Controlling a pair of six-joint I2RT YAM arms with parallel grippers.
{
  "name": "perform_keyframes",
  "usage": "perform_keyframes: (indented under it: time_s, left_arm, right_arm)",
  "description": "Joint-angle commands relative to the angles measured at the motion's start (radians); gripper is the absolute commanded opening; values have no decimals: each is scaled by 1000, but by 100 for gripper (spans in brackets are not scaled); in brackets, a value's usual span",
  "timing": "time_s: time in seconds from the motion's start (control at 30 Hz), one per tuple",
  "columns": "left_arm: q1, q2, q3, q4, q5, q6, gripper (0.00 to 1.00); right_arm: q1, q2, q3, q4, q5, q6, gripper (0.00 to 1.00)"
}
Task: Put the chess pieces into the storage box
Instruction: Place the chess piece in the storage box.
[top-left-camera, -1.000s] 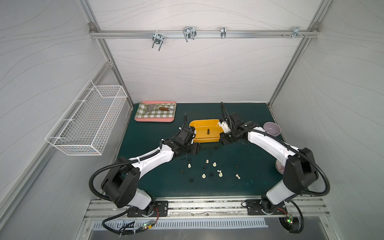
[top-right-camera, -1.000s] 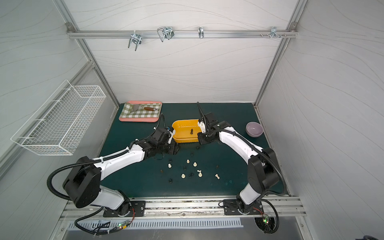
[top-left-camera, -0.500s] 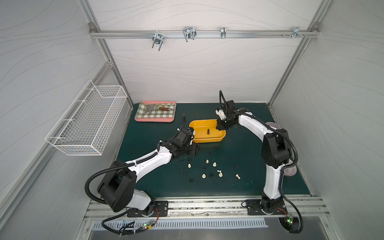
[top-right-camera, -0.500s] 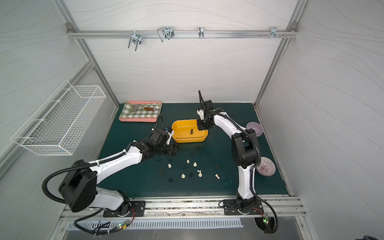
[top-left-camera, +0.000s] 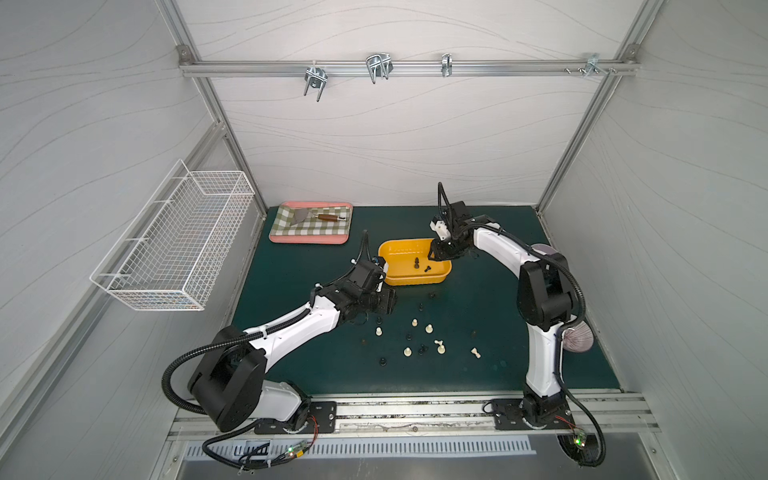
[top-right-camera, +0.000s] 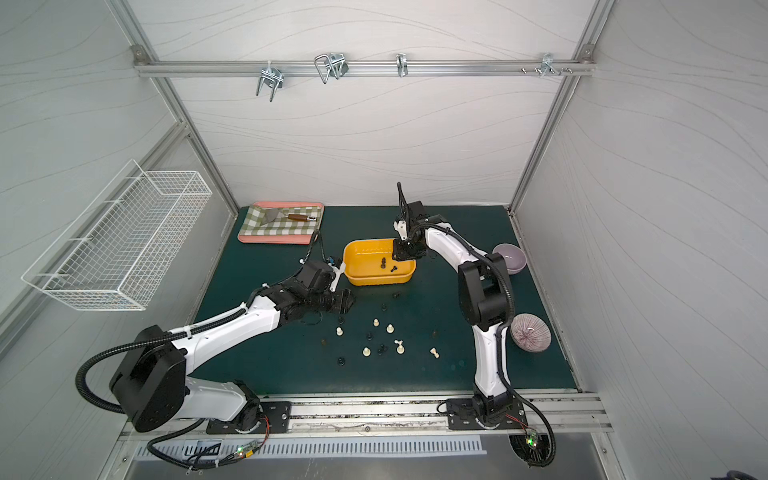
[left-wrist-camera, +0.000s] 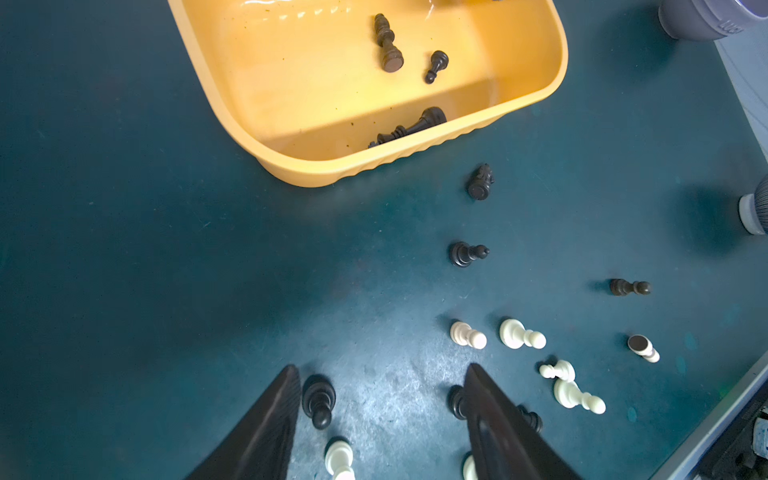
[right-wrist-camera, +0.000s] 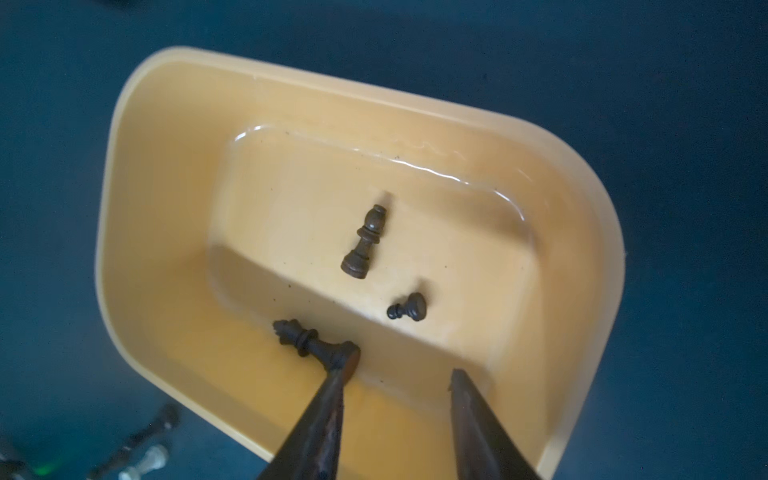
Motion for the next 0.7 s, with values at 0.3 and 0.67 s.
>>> perform_keyframes:
  time_s: [0.3, 0.67]
  left_arm:
    - [-3, -29, -5, 3, -30, -3, 64]
    - [-5, -42, 3, -127, -102, 36, 64]
  right_arm:
    - [3, -80, 20, -41, -16, -13, 57]
    - [60, -342, -126, -72, 35, -10, 65]
